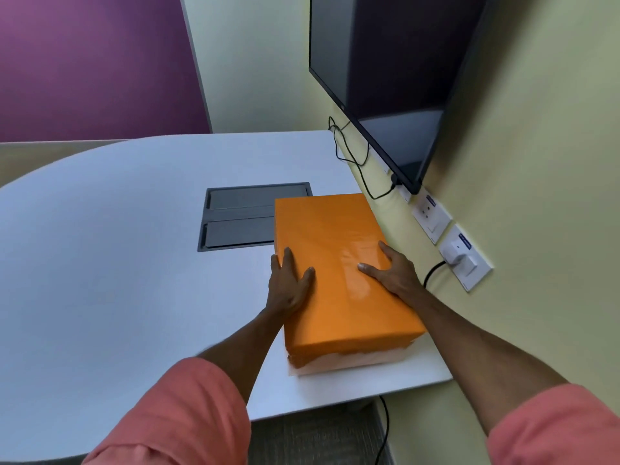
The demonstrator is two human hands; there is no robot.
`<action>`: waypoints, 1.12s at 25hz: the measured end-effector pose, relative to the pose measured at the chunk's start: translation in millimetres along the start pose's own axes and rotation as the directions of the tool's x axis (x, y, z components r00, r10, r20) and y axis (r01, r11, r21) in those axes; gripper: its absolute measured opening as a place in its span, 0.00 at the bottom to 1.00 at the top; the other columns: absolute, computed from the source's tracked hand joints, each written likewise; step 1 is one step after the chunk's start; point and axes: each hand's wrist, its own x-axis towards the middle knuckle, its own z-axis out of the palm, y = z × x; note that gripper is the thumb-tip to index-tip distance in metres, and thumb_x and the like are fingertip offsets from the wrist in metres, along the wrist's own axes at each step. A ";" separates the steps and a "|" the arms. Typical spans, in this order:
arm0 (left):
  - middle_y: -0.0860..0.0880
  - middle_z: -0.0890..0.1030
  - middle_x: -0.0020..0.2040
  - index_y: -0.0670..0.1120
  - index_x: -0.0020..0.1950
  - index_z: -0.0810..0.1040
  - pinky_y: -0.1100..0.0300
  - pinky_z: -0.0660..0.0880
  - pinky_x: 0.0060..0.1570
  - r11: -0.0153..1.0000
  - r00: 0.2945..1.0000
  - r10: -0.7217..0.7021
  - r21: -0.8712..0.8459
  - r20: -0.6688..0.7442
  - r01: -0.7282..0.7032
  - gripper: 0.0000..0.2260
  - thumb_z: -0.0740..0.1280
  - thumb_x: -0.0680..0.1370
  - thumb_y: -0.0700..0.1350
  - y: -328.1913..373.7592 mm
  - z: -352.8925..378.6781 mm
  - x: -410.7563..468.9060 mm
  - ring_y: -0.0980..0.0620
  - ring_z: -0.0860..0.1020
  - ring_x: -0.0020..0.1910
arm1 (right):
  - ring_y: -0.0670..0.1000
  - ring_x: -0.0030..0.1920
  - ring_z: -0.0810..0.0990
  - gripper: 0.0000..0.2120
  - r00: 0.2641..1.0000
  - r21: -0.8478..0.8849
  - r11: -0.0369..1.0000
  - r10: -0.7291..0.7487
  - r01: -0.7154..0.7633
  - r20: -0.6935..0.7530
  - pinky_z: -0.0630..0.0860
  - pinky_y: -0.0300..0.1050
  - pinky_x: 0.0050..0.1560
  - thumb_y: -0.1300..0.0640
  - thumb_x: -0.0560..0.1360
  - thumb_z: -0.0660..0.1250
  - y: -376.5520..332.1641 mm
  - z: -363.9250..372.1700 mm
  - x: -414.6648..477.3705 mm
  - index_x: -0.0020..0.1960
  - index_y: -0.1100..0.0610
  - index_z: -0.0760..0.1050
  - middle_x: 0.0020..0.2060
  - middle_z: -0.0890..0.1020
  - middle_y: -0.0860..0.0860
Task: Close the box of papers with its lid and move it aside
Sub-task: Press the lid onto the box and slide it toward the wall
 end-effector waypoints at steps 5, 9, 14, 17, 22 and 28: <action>0.42 0.48 0.80 0.48 0.79 0.45 0.39 0.59 0.72 1.000 1.000 -0.021 -0.012 0.023 0.021 0.38 0.61 0.77 0.61 18.1 43.9 -5.6 0.36 0.58 0.76 | 0.59 0.73 0.66 0.44 1.000 0.004 1.000 0.012 -0.012 0.006 0.66 0.58 0.71 0.41 0.67 0.74 38.3 -26.6 4.2 0.76 0.51 0.58 0.74 0.66 0.56; 0.43 0.47 0.80 0.48 0.79 0.44 0.39 0.59 0.71 0.999 0.999 -0.030 -0.012 0.025 0.030 0.38 0.61 0.77 0.61 25.9 68.8 -11.4 0.36 0.58 0.76 | 0.59 0.72 0.67 0.44 1.000 0.018 1.000 0.020 -0.020 0.012 0.67 0.59 0.71 0.41 0.66 0.74 58.3 -40.4 7.1 0.76 0.51 0.58 0.74 0.66 0.55; 0.43 0.46 0.80 0.49 0.79 0.44 0.39 0.58 0.71 0.999 0.999 -0.042 -0.016 0.018 0.042 0.38 0.60 0.77 0.61 30.1 89.8 -17.9 0.36 0.57 0.76 | 0.58 0.72 0.67 0.44 1.000 0.041 0.999 0.017 -0.017 0.021 0.67 0.57 0.70 0.43 0.67 0.75 78.3 -49.8 6.8 0.76 0.50 0.58 0.74 0.65 0.55; 0.44 0.45 0.80 0.49 0.79 0.44 0.39 0.58 0.72 0.999 0.999 -0.042 -0.018 0.021 0.043 0.38 0.60 0.77 0.61 32.1 99.2 -21.4 0.37 0.57 0.77 | 0.58 0.73 0.66 0.43 0.999 0.037 0.999 0.023 -0.024 0.024 0.67 0.56 0.70 0.44 0.67 0.74 87.4 -53.3 5.8 0.76 0.49 0.57 0.75 0.64 0.55; 0.45 0.43 0.80 0.50 0.79 0.42 0.38 0.60 0.71 0.998 0.998 -0.056 0.002 0.032 0.056 0.39 0.59 0.77 0.62 31.8 106.2 -22.1 0.36 0.57 0.76 | 0.58 0.73 0.64 0.43 1.000 0.008 1.000 0.001 -0.001 0.026 0.65 0.56 0.70 0.43 0.68 0.74 90.6 -55.0 6.4 0.76 0.50 0.57 0.75 0.63 0.55; 0.44 0.43 0.80 0.50 0.79 0.41 0.38 0.61 0.70 0.997 0.997 -0.049 0.062 0.063 0.045 0.40 0.58 0.76 0.65 30.5 103.0 -18.9 0.35 0.58 0.76 | 0.60 0.75 0.61 0.40 0.998 -0.219 0.974 -0.056 0.054 -0.002 0.62 0.59 0.71 0.38 0.71 0.68 84.5 -56.1 4.1 0.76 0.52 0.57 0.76 0.60 0.56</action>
